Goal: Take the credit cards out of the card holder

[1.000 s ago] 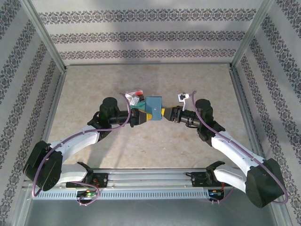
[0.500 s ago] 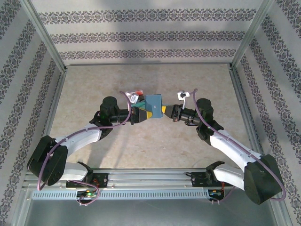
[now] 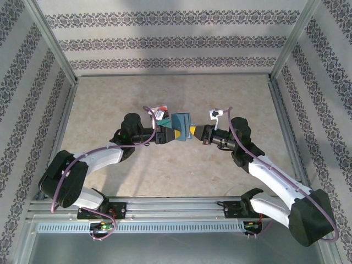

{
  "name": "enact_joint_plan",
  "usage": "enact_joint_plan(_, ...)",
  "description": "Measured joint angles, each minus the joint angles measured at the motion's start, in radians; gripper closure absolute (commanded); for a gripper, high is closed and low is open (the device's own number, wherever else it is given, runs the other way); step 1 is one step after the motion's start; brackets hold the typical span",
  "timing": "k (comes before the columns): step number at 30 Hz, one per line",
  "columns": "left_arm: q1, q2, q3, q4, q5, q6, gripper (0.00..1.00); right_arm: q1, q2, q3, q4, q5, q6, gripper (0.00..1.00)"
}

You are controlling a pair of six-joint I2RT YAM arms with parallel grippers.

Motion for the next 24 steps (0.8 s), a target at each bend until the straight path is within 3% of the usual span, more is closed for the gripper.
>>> enact_joint_plan(12,0.000,0.060,0.000,0.085,-0.003,-0.064,0.17,0.058,-0.002,0.068,-0.192,0.115,-0.068,1.00)
enact_joint_plan(16,0.000,0.074,0.000,0.111,-0.003,-0.077,0.02,0.072,-0.002,0.088,-0.237,0.154,-0.088,1.00)
enact_joint_plan(24,-0.001,0.077,0.000,0.122,-0.005,-0.089,0.00,0.097,-0.002,0.113,-0.293,0.221,-0.110,1.00)
